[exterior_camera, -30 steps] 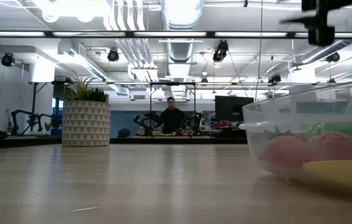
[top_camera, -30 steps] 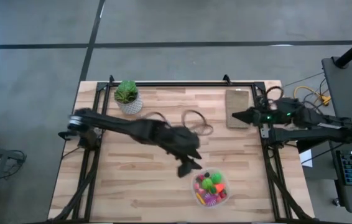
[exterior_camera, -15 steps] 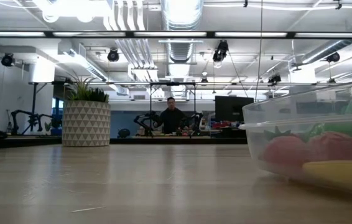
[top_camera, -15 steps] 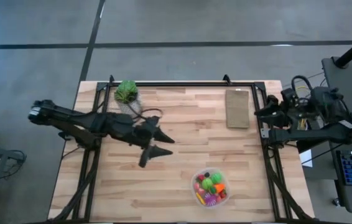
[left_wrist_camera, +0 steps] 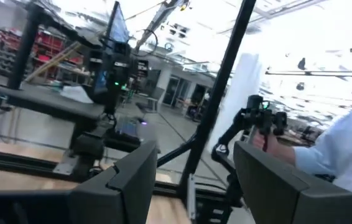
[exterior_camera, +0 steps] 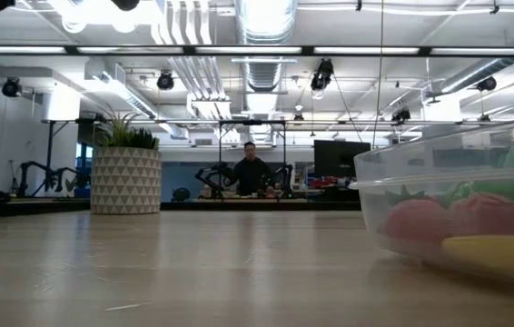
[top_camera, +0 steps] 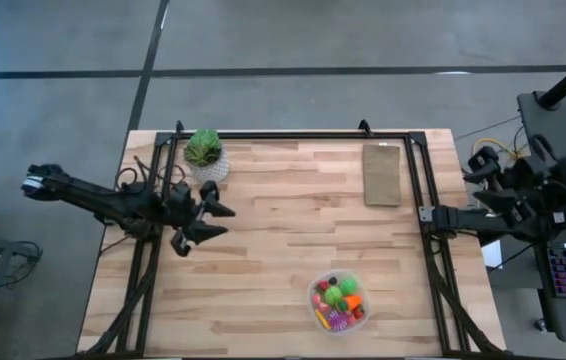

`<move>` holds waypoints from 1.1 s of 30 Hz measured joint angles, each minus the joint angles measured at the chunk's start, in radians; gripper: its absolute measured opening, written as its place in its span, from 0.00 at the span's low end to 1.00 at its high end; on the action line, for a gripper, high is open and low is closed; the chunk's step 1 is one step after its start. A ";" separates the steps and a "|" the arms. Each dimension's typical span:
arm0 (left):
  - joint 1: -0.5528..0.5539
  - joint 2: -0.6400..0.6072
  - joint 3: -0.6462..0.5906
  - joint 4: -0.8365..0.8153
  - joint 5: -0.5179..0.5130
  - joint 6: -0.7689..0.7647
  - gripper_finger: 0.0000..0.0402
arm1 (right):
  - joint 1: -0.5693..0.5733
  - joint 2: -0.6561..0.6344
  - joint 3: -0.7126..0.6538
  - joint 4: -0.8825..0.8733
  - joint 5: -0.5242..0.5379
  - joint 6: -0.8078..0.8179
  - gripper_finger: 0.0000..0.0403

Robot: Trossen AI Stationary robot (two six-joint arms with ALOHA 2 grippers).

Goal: Pick and placing Produce into tupperware
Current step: Return to Home Position

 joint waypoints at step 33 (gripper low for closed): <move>0.020 -0.734 -0.512 -0.160 -0.107 -0.027 0.49 | 0.000 0.002 -0.486 0.363 -0.008 -0.066 0.46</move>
